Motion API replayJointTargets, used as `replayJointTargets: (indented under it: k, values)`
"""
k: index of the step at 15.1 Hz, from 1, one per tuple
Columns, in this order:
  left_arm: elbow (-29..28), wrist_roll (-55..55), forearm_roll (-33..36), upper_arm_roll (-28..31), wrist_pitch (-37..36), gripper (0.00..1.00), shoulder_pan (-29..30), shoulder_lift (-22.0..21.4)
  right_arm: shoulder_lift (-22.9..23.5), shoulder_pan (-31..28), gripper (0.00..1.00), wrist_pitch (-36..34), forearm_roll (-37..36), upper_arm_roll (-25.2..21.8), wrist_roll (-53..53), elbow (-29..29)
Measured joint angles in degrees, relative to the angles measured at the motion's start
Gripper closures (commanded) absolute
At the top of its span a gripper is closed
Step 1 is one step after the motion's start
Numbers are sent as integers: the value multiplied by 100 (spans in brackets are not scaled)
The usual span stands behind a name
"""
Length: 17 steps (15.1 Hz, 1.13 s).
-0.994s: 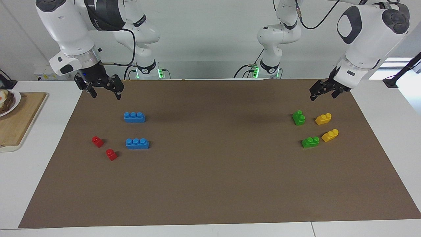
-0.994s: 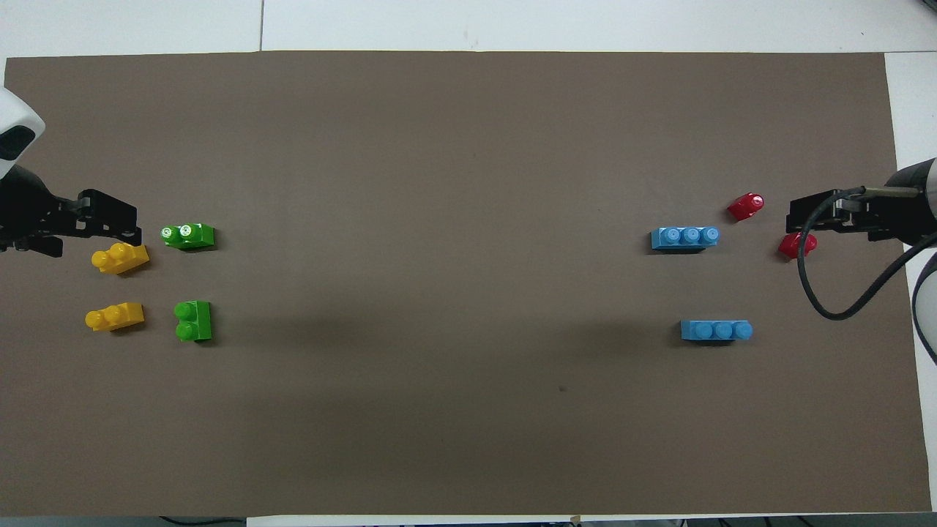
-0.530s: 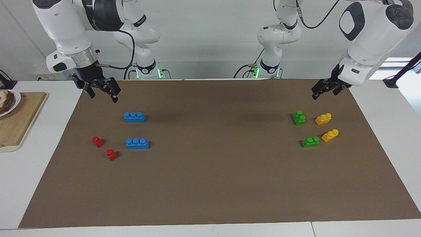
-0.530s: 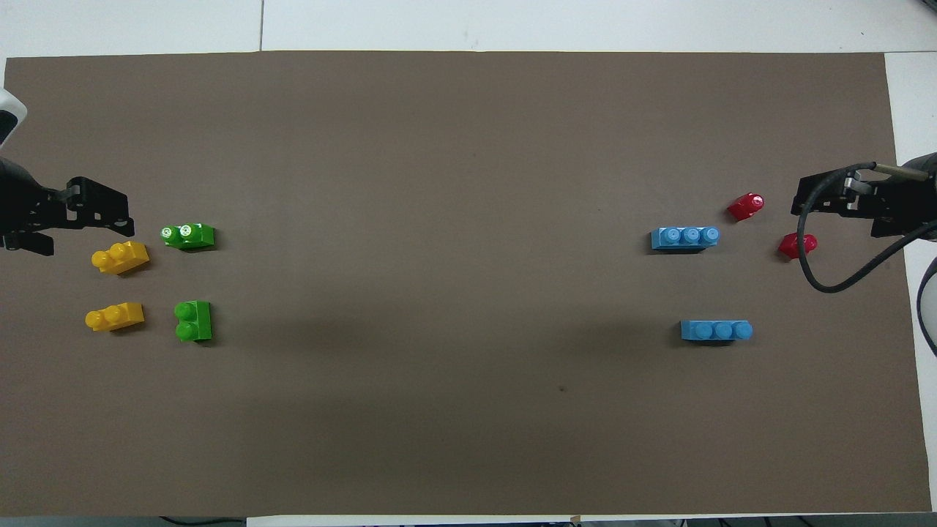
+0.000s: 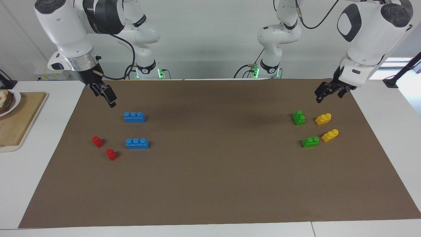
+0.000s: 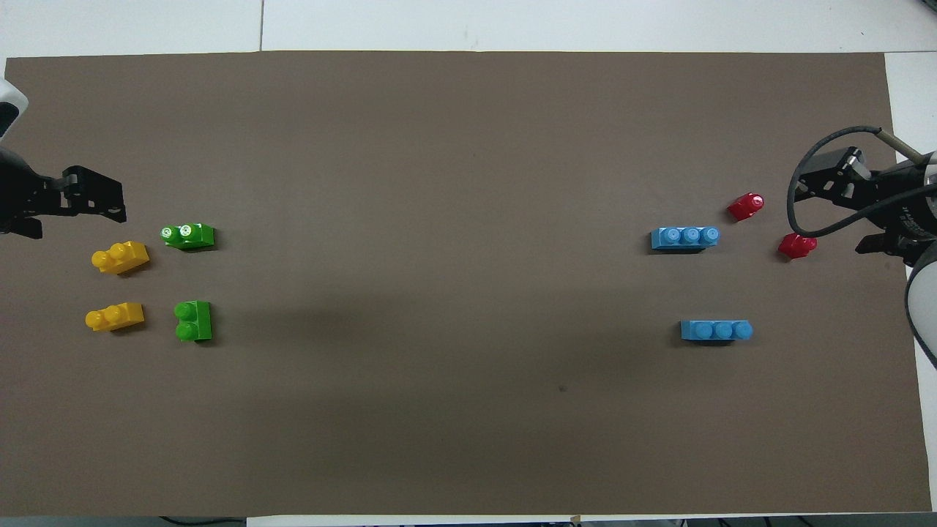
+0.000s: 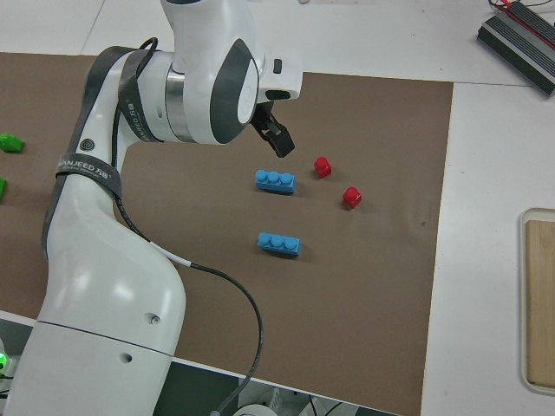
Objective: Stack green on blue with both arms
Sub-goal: 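Move the left gripper to the green brick while the right gripper reaches the blue brick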
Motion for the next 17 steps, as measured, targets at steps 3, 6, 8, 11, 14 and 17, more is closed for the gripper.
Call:
replayJointTargets:
  k: [3, 6, 8, 11, 14, 17]
  values:
    - [-204, 485, 7, 73, 92, 0, 51, 7, -2, 0, 0, 0, 169, 0, 775, -144]
    - [-548, 637, 7, 93, 169, 0, 120, 6, -4, 2, 0, 0, 223, 5, 1499, -242]
    - [-945, 656, 7, 94, 475, 0, 140, -20, -18, 3, 0, -1, 233, 5, 1954, -303]
    - [-1676, 697, 8, 92, 1119, 0, 143, -107, -38, -38, 0, -1, 377, 1, 2506, -373]
    - [-2141, 806, 11, 107, 1444, 0, 199, -185, 44, -485, 0, 1, 1145, -6, 2538, -419]
    - [-2608, 839, 12, 107, 1897, 0, 241, -215, 341, -744, 0, 105, 1612, -13, 2450, -434]
